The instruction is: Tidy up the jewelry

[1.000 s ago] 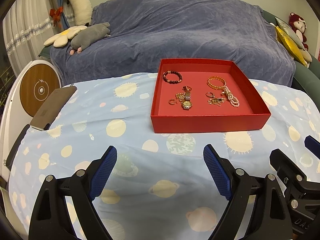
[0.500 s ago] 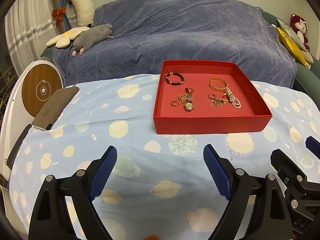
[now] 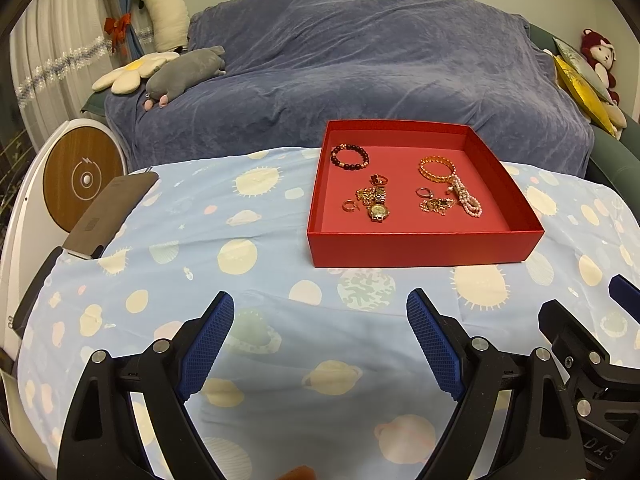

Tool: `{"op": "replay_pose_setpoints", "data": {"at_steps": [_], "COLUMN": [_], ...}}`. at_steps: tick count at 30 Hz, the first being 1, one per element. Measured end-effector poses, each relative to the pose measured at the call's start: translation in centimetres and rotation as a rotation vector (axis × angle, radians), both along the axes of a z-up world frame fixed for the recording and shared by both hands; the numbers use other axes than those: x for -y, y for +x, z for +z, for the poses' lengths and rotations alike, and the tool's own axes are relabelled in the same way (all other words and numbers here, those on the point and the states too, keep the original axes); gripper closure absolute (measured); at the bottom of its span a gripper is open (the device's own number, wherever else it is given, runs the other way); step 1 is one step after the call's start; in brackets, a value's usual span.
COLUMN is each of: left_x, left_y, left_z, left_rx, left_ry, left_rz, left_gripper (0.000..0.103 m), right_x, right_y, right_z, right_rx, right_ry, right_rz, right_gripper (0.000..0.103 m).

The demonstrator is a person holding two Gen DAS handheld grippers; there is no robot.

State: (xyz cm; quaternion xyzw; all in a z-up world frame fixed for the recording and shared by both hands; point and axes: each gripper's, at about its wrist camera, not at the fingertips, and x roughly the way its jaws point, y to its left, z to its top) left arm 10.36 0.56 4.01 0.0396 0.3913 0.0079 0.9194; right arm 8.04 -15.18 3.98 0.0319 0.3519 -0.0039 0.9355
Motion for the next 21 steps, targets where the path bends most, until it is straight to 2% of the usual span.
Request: {"op": "replay_pose_setpoints", "data": {"at_steps": [21], "left_x": [-0.28], "left_y": [-0.01], "left_z": [0.05], "left_rx": [-0.002], "left_ry": [0.001], "left_rz": [0.003], "left_gripper": [0.017], "right_x": [0.07], "right_y": [0.03], "right_z": [-0.08], "right_rx": [0.001], "right_ry": [-0.001], "right_rz": [-0.001], "right_gripper": [0.005]}}
